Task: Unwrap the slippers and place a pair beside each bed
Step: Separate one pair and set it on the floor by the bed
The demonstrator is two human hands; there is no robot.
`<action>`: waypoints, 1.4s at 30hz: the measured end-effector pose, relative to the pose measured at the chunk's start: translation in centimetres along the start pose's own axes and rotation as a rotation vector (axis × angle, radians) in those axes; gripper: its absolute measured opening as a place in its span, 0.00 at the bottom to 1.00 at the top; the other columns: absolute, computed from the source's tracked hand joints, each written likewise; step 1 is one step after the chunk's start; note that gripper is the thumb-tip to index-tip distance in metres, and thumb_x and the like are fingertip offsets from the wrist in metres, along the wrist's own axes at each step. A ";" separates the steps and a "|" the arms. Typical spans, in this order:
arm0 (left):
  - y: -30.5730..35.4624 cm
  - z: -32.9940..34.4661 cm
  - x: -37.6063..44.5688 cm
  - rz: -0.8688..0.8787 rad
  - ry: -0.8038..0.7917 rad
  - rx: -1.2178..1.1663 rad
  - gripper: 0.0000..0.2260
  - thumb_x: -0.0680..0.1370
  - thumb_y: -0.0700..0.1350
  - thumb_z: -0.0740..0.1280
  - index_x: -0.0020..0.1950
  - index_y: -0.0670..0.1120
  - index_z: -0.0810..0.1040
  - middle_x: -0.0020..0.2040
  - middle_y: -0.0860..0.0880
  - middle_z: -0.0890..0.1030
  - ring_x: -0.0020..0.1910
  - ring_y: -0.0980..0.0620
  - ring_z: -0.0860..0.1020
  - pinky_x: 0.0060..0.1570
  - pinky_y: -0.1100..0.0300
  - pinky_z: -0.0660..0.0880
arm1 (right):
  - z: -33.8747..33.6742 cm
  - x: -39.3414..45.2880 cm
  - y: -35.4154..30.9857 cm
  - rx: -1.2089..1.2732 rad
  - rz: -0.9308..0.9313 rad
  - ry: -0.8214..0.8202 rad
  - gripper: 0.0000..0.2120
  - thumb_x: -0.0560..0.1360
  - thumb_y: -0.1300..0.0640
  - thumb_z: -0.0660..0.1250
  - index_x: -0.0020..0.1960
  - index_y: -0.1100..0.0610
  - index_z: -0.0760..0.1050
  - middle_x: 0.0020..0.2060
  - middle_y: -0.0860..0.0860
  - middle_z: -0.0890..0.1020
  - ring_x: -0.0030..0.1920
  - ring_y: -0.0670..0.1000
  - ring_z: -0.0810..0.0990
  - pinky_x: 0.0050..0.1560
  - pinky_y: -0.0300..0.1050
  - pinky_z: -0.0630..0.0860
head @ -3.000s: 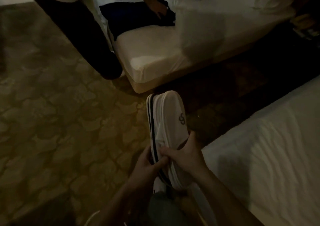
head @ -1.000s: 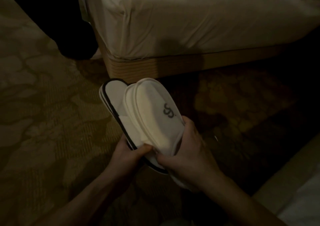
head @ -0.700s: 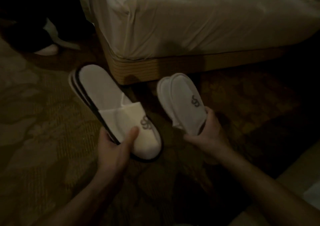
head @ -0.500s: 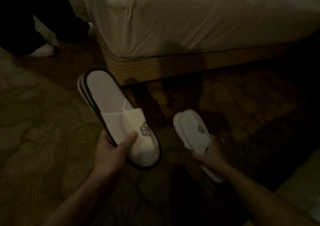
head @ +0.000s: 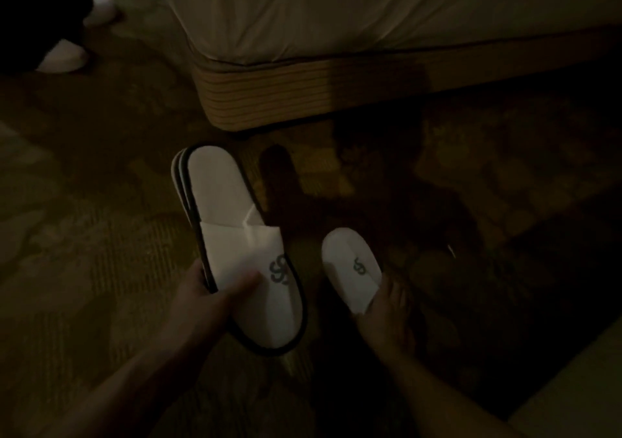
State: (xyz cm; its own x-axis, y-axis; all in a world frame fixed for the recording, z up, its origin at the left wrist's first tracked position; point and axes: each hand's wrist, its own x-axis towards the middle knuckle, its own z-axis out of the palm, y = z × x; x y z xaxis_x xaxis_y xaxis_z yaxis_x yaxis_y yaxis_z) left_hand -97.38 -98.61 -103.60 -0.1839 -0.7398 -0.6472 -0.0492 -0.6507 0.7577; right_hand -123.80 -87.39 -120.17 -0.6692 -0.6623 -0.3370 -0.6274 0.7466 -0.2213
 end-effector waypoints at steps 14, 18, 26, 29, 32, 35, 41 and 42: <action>-1.1 0.4 1.1 -0.048 0.018 0.057 0.30 0.69 0.45 0.76 0.69 0.52 0.72 0.59 0.48 0.82 0.54 0.45 0.82 0.50 0.45 0.80 | 4.4 -3.9 -6.3 0.013 -0.161 -0.089 0.53 0.69 0.23 0.38 0.78 0.60 0.62 0.69 0.62 0.74 0.66 0.66 0.77 0.64 0.64 0.74; -0.8 0.6 1.0 -0.021 0.003 0.048 0.27 0.71 0.43 0.75 0.69 0.51 0.73 0.59 0.48 0.82 0.53 0.45 0.82 0.48 0.47 0.80 | 4.4 -3.9 -5.7 -0.115 -0.150 -0.180 0.56 0.62 0.25 0.35 0.82 0.56 0.54 0.76 0.56 0.66 0.74 0.59 0.67 0.73 0.57 0.64; -0.4 1.3 0.6 0.001 -0.029 0.040 0.30 0.68 0.45 0.75 0.70 0.50 0.73 0.60 0.47 0.83 0.55 0.44 0.82 0.54 0.42 0.79 | 3.3 -3.0 -3.2 -0.148 -0.081 -0.159 0.52 0.65 0.24 0.59 0.78 0.56 0.57 0.74 0.55 0.67 0.73 0.57 0.66 0.72 0.53 0.65; -0.2 1.3 0.3 0.006 -0.040 0.040 0.34 0.63 0.49 0.76 0.69 0.50 0.73 0.60 0.46 0.83 0.55 0.43 0.83 0.56 0.41 0.79 | 2.7 -2.5 -2.9 -0.105 -0.025 -0.144 0.51 0.64 0.25 0.65 0.76 0.55 0.58 0.70 0.54 0.69 0.71 0.56 0.68 0.68 0.53 0.70; -0.3 1.4 0.4 0.009 -0.036 0.039 0.36 0.61 0.50 0.76 0.68 0.50 0.74 0.59 0.47 0.83 0.55 0.42 0.82 0.57 0.38 0.78 | 2.6 -2.4 -2.8 -0.117 0.013 -0.143 0.56 0.62 0.23 0.66 0.77 0.56 0.57 0.70 0.54 0.69 0.71 0.57 0.68 0.66 0.54 0.73; -0.7 1.6 0.7 0.006 -0.027 0.047 0.37 0.60 0.50 0.77 0.69 0.50 0.74 0.59 0.46 0.83 0.55 0.42 0.82 0.57 0.38 0.78 | 2.9 -2.4 -2.4 -0.132 0.022 -0.138 0.60 0.58 0.21 0.63 0.79 0.56 0.54 0.71 0.55 0.67 0.72 0.58 0.67 0.67 0.57 0.72; -0.7 2.7 1.0 0.026 -0.058 0.003 0.28 0.67 0.45 0.77 0.67 0.50 0.75 0.57 0.48 0.84 0.51 0.46 0.83 0.46 0.49 0.82 | 2.8 -2.8 -1.9 -0.100 -0.034 -0.185 0.57 0.63 0.22 0.56 0.81 0.55 0.48 0.76 0.56 0.63 0.76 0.59 0.63 0.71 0.62 0.67; -0.7 3.0 1.0 0.031 -0.064 0.002 0.23 0.70 0.43 0.76 0.63 0.52 0.77 0.55 0.50 0.84 0.49 0.49 0.83 0.41 0.54 0.81 | 2.7 -2.8 -2.0 -0.085 -0.041 -0.196 0.59 0.62 0.21 0.51 0.82 0.55 0.47 0.78 0.56 0.61 0.77 0.59 0.62 0.73 0.61 0.65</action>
State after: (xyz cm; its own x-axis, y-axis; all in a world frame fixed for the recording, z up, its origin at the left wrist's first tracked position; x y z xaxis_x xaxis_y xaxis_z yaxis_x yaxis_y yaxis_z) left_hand -100.43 -98.36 -104.55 -0.2478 -0.7470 -0.6169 -0.0441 -0.6274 0.7774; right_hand -119.61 -86.81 -121.22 -0.5574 -0.6609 -0.5025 -0.6895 0.7056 -0.1632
